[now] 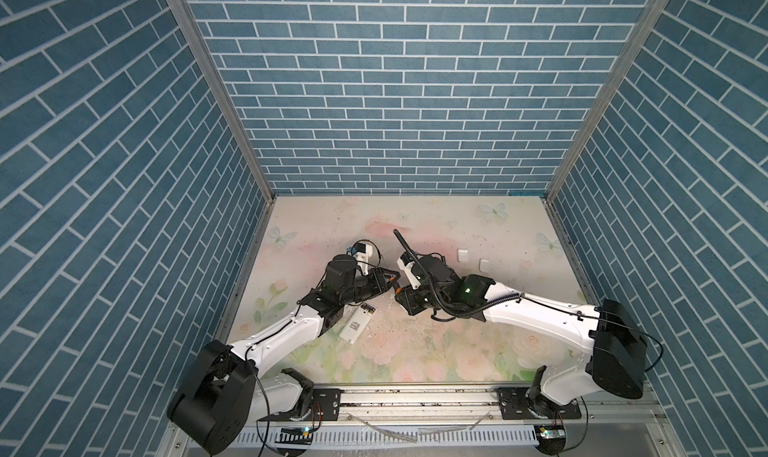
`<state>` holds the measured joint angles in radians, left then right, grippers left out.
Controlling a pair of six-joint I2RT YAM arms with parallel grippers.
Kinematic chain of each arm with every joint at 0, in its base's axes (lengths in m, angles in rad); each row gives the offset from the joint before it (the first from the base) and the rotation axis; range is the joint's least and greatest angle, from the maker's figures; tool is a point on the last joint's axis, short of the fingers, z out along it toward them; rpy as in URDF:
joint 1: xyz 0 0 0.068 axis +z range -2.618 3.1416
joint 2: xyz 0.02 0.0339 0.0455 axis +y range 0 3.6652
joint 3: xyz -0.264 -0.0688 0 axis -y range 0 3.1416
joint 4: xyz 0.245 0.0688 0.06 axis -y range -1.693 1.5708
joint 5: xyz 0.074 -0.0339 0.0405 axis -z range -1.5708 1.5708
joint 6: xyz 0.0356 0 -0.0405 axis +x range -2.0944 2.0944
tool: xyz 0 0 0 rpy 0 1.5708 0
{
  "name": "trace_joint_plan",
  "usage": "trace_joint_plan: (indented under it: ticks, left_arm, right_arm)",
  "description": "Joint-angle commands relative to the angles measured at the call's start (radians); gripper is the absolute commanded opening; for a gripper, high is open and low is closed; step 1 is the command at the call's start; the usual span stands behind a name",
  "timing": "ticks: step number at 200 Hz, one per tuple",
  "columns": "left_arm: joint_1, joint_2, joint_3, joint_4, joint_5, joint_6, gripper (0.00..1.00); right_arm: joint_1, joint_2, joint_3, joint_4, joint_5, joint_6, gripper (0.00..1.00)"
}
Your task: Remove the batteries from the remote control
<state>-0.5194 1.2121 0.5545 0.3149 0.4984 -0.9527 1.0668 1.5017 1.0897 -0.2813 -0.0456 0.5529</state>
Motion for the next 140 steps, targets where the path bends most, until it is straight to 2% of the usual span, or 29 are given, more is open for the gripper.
trace_joint_plan:
  ticks: [1, 50, 82, 112, 140]
  left_arm:
    - [-0.006, -0.01, -0.014, 0.024, -0.003, 0.006, 0.24]
    - [-0.005, -0.001, -0.025, 0.042, -0.012, 0.0, 0.0]
    - [-0.006, 0.001, -0.038, 0.056, -0.033, -0.003, 0.0]
    - [-0.006, 0.0, -0.046, 0.117, -0.046, -0.035, 0.0]
    - [-0.005, 0.018, -0.04, 0.216, -0.024, -0.071, 0.0]
  right_arm:
    - [0.005, -0.009, 0.007, 0.034, -0.011, 0.016, 0.0]
    - [0.004, -0.019, 0.006, 0.026, -0.007, 0.018, 0.0]
    - [0.004, -0.044, -0.009, 0.037, 0.024, 0.034, 0.0]
    - [0.004, -0.083, -0.032, 0.069, 0.067, 0.063, 0.25]
    - [0.005, -0.136, -0.089, 0.139, 0.101, 0.095, 0.37]
